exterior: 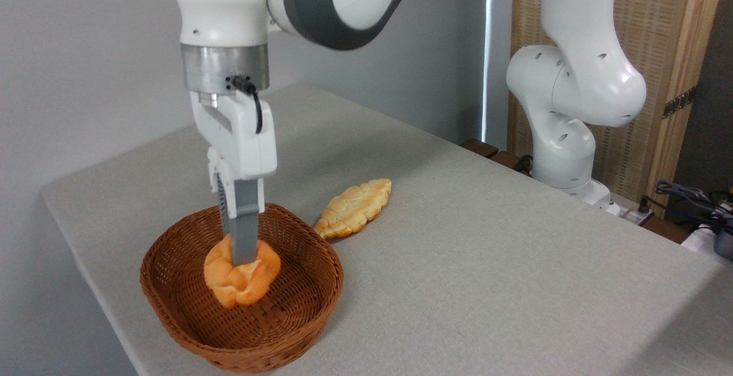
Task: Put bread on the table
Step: 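Lift the roll out of the basket and carry it past the golden slice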
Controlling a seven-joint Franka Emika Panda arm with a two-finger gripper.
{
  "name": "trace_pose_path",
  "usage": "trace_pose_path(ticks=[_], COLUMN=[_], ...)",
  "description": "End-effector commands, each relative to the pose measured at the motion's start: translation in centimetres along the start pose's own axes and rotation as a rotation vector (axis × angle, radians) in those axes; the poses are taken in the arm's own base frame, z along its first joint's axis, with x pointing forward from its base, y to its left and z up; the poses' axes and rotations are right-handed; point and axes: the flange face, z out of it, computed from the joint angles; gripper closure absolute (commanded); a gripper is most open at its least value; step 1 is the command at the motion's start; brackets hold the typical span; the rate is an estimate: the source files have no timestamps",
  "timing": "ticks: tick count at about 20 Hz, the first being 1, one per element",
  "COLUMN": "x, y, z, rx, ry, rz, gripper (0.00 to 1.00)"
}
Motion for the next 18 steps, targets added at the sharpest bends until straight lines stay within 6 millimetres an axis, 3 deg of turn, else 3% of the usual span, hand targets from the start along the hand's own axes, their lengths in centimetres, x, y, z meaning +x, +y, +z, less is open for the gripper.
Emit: trace_pose_path(ticks=[1, 5, 8, 16, 17, 18], x=[-1.7, -3.3, -5.1, -10.1, -10.3, -10.5], y=[1.2, 2.5, 3.8, 9.8, 10.2, 10.6], z=[-2.1, -3.4, -3.3, -3.4, -3.4, -3.2], rx=[-0.032, -0.057, -0.046, -0.054, -0.063, -0.091], ry=[-0.086, -0.122, -0.171, -0.236, -0.246, -0.26], rz=[0.109, 0.18, 0.255, 0.406, 0.422, 0.466], gripper=[0.84, 0.84, 0.84, 0.84, 0.76, 0.75])
